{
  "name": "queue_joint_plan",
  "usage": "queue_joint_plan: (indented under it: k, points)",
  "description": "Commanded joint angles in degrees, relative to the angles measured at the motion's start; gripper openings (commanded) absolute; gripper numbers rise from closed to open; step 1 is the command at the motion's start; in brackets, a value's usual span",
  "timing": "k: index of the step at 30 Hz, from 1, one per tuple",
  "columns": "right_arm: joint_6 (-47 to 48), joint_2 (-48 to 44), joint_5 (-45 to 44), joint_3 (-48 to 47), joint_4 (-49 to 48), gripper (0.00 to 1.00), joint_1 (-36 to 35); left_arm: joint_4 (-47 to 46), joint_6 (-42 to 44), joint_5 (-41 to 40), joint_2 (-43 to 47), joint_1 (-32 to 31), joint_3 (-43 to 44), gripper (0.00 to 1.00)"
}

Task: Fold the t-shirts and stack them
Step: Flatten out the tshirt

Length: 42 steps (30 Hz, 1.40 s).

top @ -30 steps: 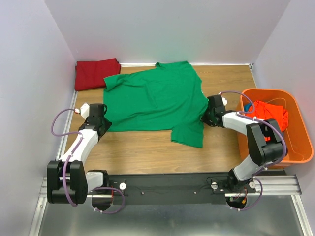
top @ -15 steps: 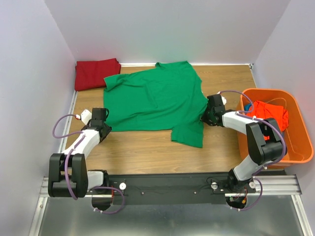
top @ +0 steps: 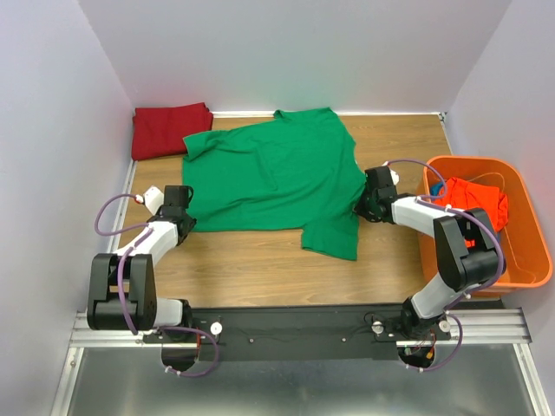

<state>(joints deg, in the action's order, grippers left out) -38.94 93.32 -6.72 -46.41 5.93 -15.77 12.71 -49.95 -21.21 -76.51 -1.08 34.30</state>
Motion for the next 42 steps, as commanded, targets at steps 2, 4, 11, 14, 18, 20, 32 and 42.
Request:
queue_joint_plan:
  k: [2,4,11,14,18,20,32,42]
  points:
    - [1.1,-1.0,0.1,1.7,2.4,0.03,-0.3,-1.7,0.4,-2.3,-0.8,0.4,1.2,0.33]
    - [1.1,-1.2,0.1,1.7,2.4,0.02,-0.2,-1.9,0.6,-1.7,-1.2,0.4,1.2,0.27]
    - [1.3,-3.8,0.5,1.5,2.9,0.01,-0.3,-0.1,1.4,-0.3,1.3,0.4,2.6,0.00]
    - [1.6,-7.0,1.3,0.4,4.7,0.01,-0.2,1.7,2.2,1.5,6.1,0.4,4.3,0.00]
    - [1.6,-12.6,2.0,-2.7,8.6,0.01,-0.2,4.6,4.0,3.7,11.9,0.4,8.2,0.00]
    - [1.6,-16.4,1.7,-5.3,11.1,0.01,-0.2,6.4,5.5,4.0,14.3,0.4,11.6,0.00]
    - [3.0,-26.3,-1.4,-30.5,21.5,0.01,-0.2,8.7,11.8,6.2,26.3,0.6,36.1,0.00]
    - [6.9,-30.5,-2.0,-49.6,23.8,0.01,-0.2,6.3,13.5,6.5,31.5,0.6,48.9,0.00]
